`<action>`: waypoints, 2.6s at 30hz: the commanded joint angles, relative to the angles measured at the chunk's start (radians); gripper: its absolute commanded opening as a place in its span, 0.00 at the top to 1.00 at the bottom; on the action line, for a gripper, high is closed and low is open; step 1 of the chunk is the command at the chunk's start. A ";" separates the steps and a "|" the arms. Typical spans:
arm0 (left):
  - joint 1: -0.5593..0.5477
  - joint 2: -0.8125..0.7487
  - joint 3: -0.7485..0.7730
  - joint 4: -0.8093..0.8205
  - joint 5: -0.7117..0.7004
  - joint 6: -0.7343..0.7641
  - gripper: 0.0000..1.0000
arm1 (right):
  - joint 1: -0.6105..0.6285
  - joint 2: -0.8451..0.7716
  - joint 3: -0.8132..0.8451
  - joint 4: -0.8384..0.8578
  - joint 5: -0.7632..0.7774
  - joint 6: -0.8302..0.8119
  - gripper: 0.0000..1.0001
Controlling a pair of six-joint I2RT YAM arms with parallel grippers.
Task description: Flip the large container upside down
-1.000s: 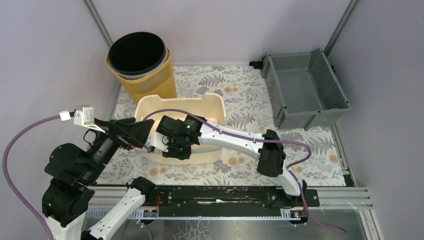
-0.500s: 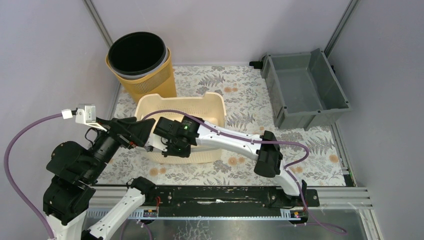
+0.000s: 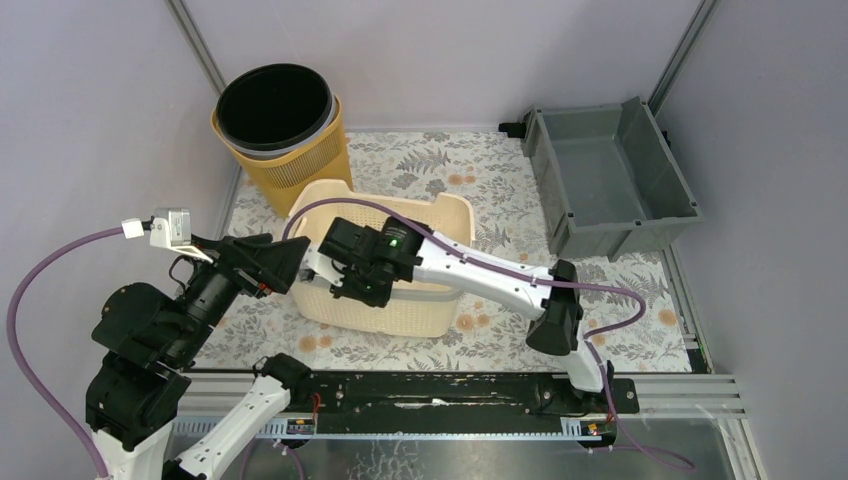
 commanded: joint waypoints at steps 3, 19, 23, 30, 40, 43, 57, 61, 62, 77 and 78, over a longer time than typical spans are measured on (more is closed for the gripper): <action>0.004 -0.011 0.007 0.045 -0.009 0.009 0.00 | -0.027 -0.151 0.040 0.022 0.060 0.036 1.00; 0.004 -0.028 0.004 0.081 -0.040 -0.005 0.00 | -0.263 -0.241 0.125 0.051 -0.153 0.221 1.00; 0.004 -0.024 -0.006 0.081 -0.041 -0.009 0.00 | -0.375 -0.252 0.120 0.116 -0.258 0.346 1.00; 0.004 -0.012 -0.002 0.034 -0.097 -0.013 0.00 | -0.555 -0.364 -0.125 0.439 -0.566 0.611 1.00; 0.004 0.019 -0.020 0.016 -0.111 -0.014 0.00 | -0.607 -0.456 -0.464 1.051 -0.747 1.101 1.00; 0.004 0.022 -0.021 0.015 -0.115 -0.012 0.00 | -0.610 -0.472 -0.583 1.282 -0.765 1.275 1.00; 0.003 0.032 -0.027 0.010 -0.110 -0.015 0.00 | -0.613 -0.533 -1.082 1.869 -0.544 1.715 1.00; 0.004 0.040 -0.030 0.013 -0.109 -0.013 0.00 | -0.613 -0.534 -1.112 1.852 -0.547 1.699 0.89; 0.003 0.041 -0.033 0.015 -0.108 -0.014 0.00 | -0.613 -0.532 -1.114 1.846 -0.558 1.693 0.84; 0.003 0.054 -0.058 0.030 -0.107 -0.011 0.00 | -0.614 -0.448 -1.115 1.711 -0.841 1.492 0.00; 0.004 0.052 -0.064 0.031 -0.108 -0.010 0.00 | -0.616 -0.439 -1.100 1.659 -0.866 1.463 0.00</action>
